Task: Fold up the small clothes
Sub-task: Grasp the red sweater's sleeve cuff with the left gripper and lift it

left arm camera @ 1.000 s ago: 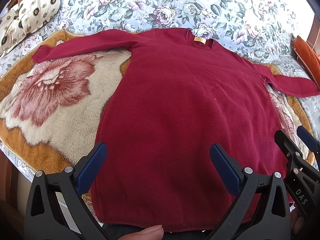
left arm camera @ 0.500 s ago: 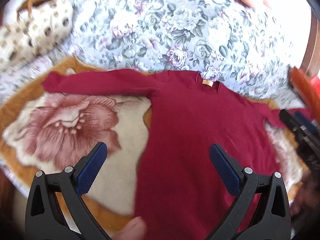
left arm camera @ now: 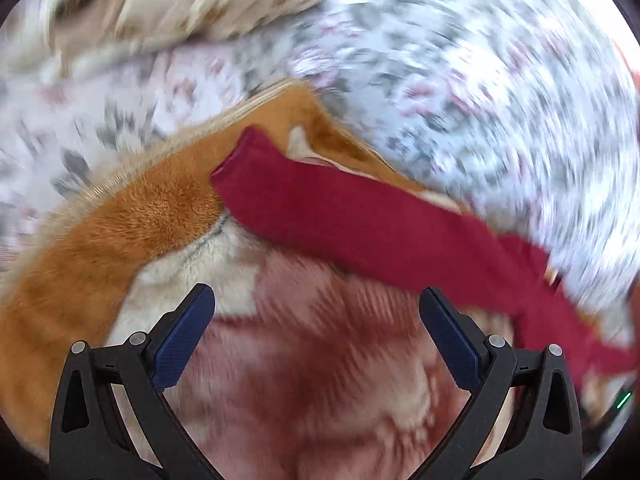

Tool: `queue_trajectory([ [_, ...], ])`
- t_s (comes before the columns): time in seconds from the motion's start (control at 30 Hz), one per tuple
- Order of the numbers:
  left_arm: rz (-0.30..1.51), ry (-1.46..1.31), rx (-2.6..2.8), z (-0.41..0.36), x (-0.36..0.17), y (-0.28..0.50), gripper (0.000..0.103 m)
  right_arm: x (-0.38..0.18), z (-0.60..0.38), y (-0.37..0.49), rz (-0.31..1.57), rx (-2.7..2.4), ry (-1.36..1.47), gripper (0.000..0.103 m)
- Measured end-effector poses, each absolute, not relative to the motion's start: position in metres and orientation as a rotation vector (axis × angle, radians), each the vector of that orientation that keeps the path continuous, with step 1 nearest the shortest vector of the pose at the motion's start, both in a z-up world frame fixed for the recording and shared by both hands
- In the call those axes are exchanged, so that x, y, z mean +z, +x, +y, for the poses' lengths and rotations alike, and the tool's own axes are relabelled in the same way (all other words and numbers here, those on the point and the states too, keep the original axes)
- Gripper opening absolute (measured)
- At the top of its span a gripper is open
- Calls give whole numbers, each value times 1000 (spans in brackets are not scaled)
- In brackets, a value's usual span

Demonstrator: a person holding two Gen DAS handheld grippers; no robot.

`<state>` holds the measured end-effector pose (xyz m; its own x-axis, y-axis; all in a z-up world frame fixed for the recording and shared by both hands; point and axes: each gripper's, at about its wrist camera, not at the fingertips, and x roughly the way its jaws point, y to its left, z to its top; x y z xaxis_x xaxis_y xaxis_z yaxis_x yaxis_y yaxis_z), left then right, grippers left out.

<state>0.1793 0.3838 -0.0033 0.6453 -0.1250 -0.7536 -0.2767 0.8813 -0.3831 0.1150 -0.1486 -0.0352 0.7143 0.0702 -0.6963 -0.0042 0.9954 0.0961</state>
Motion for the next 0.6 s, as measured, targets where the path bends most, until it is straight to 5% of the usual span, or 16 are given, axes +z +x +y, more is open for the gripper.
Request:
queue_trajectory([
  [0.4,811,-786,47,417,-35,236,101,-41,-142,119,762,35,30,71],
  [0.47,799,-769,87,418,-34,241,88,-41,-142,119,761,36,28,71],
  [0.6,826,-716,220,417,-40,243,29,-41,-141,120,760,36,24,72],
])
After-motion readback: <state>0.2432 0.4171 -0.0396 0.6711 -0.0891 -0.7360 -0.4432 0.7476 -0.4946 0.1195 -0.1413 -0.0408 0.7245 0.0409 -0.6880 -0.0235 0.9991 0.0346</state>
